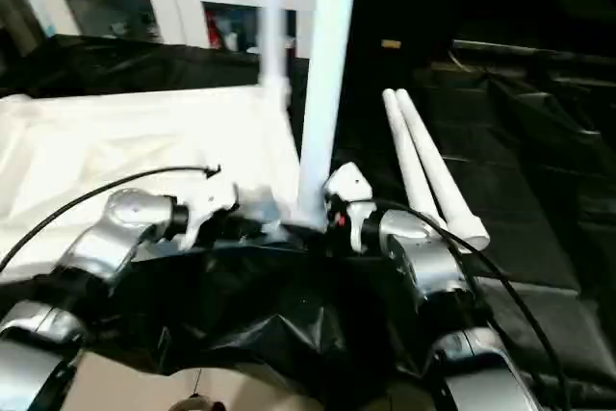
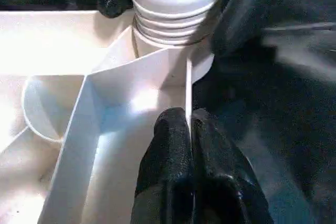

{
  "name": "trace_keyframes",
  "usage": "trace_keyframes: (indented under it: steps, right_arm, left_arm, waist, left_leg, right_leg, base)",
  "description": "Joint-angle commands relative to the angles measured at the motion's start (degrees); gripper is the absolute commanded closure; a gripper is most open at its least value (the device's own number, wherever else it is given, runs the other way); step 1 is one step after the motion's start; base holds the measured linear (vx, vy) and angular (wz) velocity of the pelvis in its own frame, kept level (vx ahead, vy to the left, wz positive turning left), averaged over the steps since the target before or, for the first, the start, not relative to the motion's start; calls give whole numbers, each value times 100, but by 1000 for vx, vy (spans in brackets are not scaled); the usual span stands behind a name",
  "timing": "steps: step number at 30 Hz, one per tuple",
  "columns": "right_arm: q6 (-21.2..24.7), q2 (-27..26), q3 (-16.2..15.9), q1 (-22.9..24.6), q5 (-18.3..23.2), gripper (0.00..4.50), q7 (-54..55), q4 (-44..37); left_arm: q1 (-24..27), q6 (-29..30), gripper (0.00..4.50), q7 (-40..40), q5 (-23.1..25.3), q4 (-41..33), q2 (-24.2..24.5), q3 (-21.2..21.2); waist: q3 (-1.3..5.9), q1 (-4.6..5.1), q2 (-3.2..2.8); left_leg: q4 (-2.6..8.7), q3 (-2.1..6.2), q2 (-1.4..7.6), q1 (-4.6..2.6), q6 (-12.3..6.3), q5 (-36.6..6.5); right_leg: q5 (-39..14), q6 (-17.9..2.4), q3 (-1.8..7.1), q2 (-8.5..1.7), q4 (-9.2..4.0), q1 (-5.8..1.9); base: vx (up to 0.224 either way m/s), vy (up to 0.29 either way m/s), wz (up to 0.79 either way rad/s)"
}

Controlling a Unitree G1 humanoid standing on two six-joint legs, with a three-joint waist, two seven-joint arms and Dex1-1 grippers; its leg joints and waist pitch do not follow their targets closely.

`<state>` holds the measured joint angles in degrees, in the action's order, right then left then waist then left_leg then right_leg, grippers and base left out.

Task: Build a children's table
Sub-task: Rotate leg to tighten

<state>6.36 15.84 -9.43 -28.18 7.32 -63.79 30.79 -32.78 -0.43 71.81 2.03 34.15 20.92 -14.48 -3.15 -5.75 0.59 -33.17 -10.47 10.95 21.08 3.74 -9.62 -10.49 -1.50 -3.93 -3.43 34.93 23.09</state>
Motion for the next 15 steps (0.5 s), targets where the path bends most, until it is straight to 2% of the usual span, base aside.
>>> trace_keyframes:
  steps: [1,6,11,14,15]
  right_arm:
    - [141,-10,-178,48,123,88,-295,-265]
    - [286,-4,-224,100,180,122,-367,-392]
    - [431,-116,-243,139,188,167,-280,-450]
    - [342,-320,-152,68,-8,178,316,-149]
    - [321,-371,-127,45,-53,179,497,-68]
  left_arm:
    - [75,41,450,213,-166,-224,-34,-114]
    - [135,71,450,227,-166,-285,25,-95]
    - [147,180,450,26,-207,-349,-71,-40]
    - [38,246,450,-334,-154,-208,-226,55]
    - [11,265,450,-417,-148,-174,-259,77]
  waist:
    - [348,-22,37]
    - [345,-17,61]
    - [356,-23,70]
    - [348,-5,71]
    - [339,0,71]
  left_leg:
    - [371,77,284,-60,-319,-1265]
    - [379,84,278,-73,-257,-1295]
    - [367,78,275,-63,-277,-1149]
    - [370,80,268,-62,-246,-1169]
    - [376,89,254,-73,-205,-1258]
  right_leg:
    - [-1600,-1033,302,-516,-458,-274]
    - [-1836,-945,304,-518,-482,-261]
    - [-1562,-992,307,-517,-448,-267]
    - [-1669,-967,308,-523,-465,-254]
    - [-1856,-929,301,-529,-491,-250]
  base:
    - [0,0,0]
    - [0,0,0]
    - [0,0,0]
    - [0,0,0]
    - [0,0,0]
